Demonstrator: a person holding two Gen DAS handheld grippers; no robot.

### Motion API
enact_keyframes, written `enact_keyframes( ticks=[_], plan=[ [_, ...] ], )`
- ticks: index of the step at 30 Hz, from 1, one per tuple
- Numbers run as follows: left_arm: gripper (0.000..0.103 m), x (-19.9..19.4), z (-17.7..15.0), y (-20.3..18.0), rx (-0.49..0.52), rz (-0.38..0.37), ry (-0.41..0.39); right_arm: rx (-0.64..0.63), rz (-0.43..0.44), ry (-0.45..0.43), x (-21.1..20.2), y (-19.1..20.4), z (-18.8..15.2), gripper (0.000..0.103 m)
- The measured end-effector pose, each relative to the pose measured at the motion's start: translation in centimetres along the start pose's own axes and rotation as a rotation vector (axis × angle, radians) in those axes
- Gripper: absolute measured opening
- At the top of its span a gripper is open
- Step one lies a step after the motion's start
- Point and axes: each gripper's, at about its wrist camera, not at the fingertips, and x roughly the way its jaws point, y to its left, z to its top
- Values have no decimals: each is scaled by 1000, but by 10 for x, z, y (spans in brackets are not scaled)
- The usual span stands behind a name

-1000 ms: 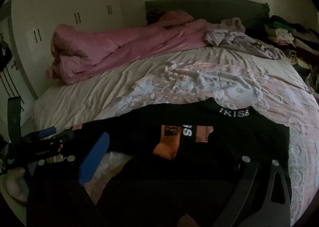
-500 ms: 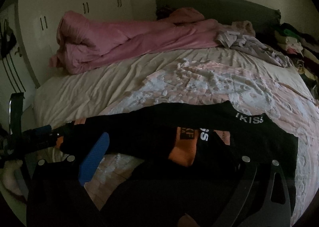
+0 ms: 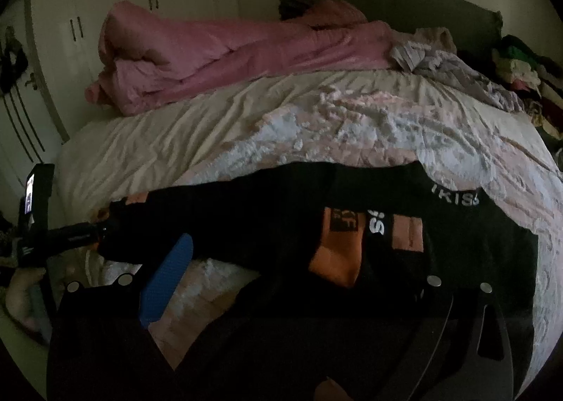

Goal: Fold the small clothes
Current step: 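Grasp the orange cuff with the left gripper and lift it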

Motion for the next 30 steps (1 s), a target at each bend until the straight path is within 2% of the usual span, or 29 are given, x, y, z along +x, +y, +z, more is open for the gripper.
enact_keyframes(
  ticks=[3,9,12,13,14,16,21,24,30],
  plan=[
    [93,8,-1,1,-9,7,7,15,-4,6,2,-5,-3,98],
    [74,13,1,2,-52,16,-24,54,-8,15,5,-18,-10,98],
    [52,12,3,1,-54,25,-45,77,-11,17,5,-25,-13,98],
    [37,10,3,-1,-44,20,-56,84,-12,17,5,-27,-13,98],
    [28,8,3,-3,-36,17,-69,91,-13,18,5,-30,-14,98],
    [18,1,3,-8,-21,-16,-96,103,-14,18,2,-35,-17,98],
    [17,-19,4,-20,-18,-119,-125,136,-20,9,-9,-50,-25,98],
    [17,-38,6,-34,3,-149,-164,165,-22,1,-17,-62,-29,98],
    [17,-69,9,-76,66,-234,-207,226,-32,-36,-40,-87,-35,98]
  ],
)
